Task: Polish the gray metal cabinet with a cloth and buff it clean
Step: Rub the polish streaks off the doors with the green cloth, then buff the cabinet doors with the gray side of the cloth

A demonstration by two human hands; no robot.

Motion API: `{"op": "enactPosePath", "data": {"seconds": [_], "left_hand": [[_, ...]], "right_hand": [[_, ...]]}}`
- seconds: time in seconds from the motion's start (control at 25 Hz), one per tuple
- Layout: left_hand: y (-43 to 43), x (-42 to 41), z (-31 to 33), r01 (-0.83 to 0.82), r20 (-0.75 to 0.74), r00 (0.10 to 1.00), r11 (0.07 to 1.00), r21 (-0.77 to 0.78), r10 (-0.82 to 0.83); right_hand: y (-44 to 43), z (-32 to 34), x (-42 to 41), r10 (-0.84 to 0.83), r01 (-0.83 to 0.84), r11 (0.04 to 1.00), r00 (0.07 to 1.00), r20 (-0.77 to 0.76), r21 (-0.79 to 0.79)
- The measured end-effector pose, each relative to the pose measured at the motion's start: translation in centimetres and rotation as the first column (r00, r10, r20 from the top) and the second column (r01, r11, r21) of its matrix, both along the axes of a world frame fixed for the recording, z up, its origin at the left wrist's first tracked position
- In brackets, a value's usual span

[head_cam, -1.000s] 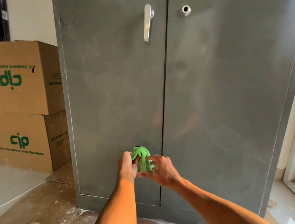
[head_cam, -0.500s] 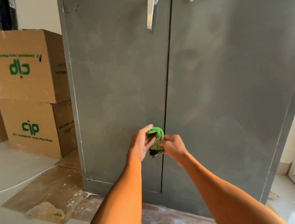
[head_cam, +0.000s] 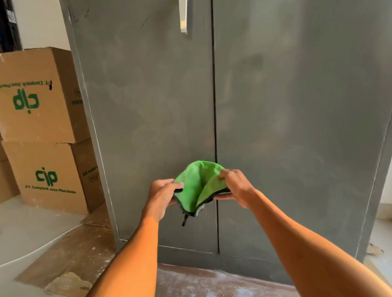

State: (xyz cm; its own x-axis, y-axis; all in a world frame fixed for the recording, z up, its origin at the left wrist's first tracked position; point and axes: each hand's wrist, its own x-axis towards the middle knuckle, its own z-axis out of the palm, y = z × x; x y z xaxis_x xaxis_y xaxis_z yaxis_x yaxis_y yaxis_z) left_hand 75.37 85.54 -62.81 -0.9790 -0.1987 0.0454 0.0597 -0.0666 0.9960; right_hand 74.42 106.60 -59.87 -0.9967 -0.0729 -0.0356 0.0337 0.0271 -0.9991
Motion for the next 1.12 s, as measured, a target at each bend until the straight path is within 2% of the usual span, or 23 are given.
{"op": "enactPosePath", "data": {"seconds": [0.08, 0.16, 0.2, 0.28, 0.36, 0.52, 0.56, 0.6, 0.68, 0.72, 0.76, 0.84, 0.92, 1.0, 1.12], "left_hand": [[-1.1, -0.4, -0.3, -0.117, 0.001, 0.993, 0.991, 0.069, 0.117], [-2.2, -0.7, -0.5, -0.093, 0.034, 0.996, 0.978, 0.189, 0.088], [-2.6, -0.7, -0.6, -0.059, 0.058, 0.997, 0.968, 0.244, 0.046], [-2.9, -0.6, -0.5, 0.034, 0.093, 0.993, 0.944, 0.329, -0.068], [-2.6, -0.6, -0.5, 0.135, 0.074, 0.982, 0.926, 0.352, -0.172], [-0.8, -0.9, 0.1, 0.213, 0.017, 0.970, 0.879, 0.426, -0.243], [-0.4, -1.0, 0.3, 0.201, 0.009, 0.973, 0.866, 0.458, -0.230], [0.0, -1.1, 0.6, 0.188, 0.001, 0.977, 0.863, 0.469, -0.214], [0.9, -1.1, 0.9, 0.164, 0.002, 0.983, 0.889, 0.428, -0.182], [1.4, -1.0, 0.9, 0.138, 0.016, 0.988, 0.908, 0.395, -0.156], [1.8, -1.1, 0.9, 0.097, 0.032, 0.993, 0.922, 0.374, -0.117], [2.4, -1.3, 0.7, 0.013, 0.030, 0.999, 0.915, 0.404, -0.027], [2.4, -1.7, 0.8, -0.025, 0.024, 1.000, 0.900, 0.435, 0.017], [2.2, -1.5, 1.2, -0.005, 0.059, 0.998, 0.918, 0.396, -0.020], [1.8, -0.2, 2.0, 0.168, 0.061, 0.979, 0.940, 0.297, -0.194]], "right_hand": [[1.8, -0.1, -0.7, -0.131, 0.132, 0.990, 0.991, 0.011, -0.050], [3.4, -0.7, -1.1, -0.201, 0.201, 0.979, 0.979, 0.019, -0.022], [4.1, -1.2, -1.3, -0.242, 0.242, 0.969, 0.970, -0.003, 0.052], [5.2, -2.0, -1.5, -0.291, 0.310, 0.903, 0.951, -0.107, 0.298], [5.3, -2.1, -1.2, -0.256, 0.317, 0.830, 0.948, -0.190, 0.458], [2.9, -2.2, -0.4, -0.083, 0.196, 0.792, 0.973, -0.216, 0.579], [2.1, -2.1, -0.2, -0.050, 0.196, 0.789, 0.965, -0.256, 0.583], [1.4, -2.0, -0.2, -0.019, 0.175, 0.826, 0.959, -0.283, 0.536], [0.2, -1.4, 0.3, 0.101, -0.008, 0.932, 0.966, -0.239, 0.362], [-0.3, -1.2, 0.7, 0.178, -0.106, 0.941, 0.962, -0.206, 0.320], [-0.7, -1.4, 0.7, 0.223, -0.144, 0.926, 0.954, -0.200, 0.348], [-1.1, -2.1, 0.5, 0.203, -0.069, 0.890, 0.945, -0.257, 0.451], [-1.5, -2.4, 0.6, 0.179, -0.039, 0.907, 0.937, -0.300, 0.419], [-2.0, -1.8, 0.8, 0.180, -0.102, 0.956, 0.943, -0.279, 0.275], [-2.6, -0.8, 1.2, 0.197, -0.166, 0.976, 0.949, -0.247, 0.140]]}}
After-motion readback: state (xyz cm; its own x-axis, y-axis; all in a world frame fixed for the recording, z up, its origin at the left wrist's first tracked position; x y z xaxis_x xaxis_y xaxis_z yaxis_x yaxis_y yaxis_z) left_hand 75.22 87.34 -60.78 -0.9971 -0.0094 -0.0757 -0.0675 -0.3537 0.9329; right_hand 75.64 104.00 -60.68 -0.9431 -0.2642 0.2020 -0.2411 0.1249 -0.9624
